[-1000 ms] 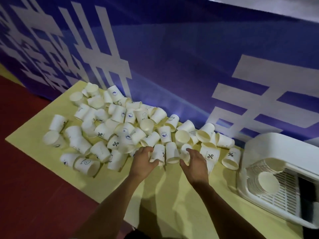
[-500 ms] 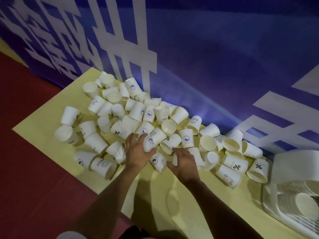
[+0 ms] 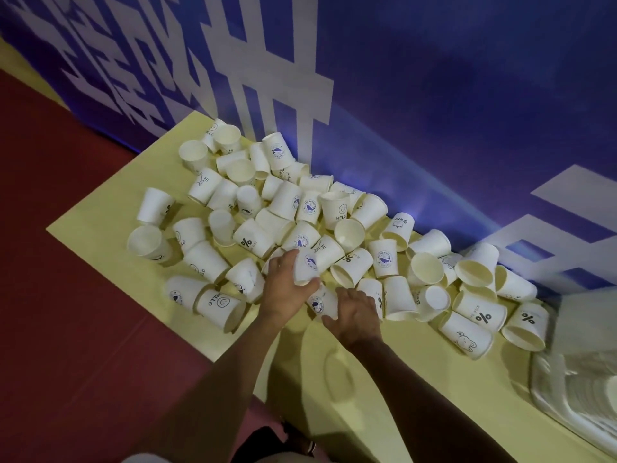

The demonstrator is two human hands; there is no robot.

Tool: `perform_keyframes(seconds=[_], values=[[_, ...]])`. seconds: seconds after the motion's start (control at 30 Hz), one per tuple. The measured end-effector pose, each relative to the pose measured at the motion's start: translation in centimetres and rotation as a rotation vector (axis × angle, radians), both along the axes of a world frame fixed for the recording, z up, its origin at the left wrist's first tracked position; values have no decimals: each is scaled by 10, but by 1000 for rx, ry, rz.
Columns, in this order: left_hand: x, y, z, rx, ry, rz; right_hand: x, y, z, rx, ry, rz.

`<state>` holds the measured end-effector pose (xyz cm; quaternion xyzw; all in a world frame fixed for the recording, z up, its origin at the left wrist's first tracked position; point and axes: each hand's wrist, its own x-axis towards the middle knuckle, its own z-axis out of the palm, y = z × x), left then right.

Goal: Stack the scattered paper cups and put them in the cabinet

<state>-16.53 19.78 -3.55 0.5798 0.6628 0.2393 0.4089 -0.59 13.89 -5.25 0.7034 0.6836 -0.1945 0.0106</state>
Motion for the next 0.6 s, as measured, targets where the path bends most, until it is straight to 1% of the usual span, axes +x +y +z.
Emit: perform_keyframes(seconds=[0.1, 0.23, 0.37, 0.6], values=[[0, 0, 4, 23, -36, 50, 4, -3, 8, 54, 69, -16], [7, 0, 14, 51, -79, 132, 20, -11, 20, 136, 206, -124], [31, -7, 25, 85, -66, 78, 48, -23, 39, 183, 322, -250], [88, -26, 45, 122, -105, -18, 110, -49, 64, 272, 407, -490]])
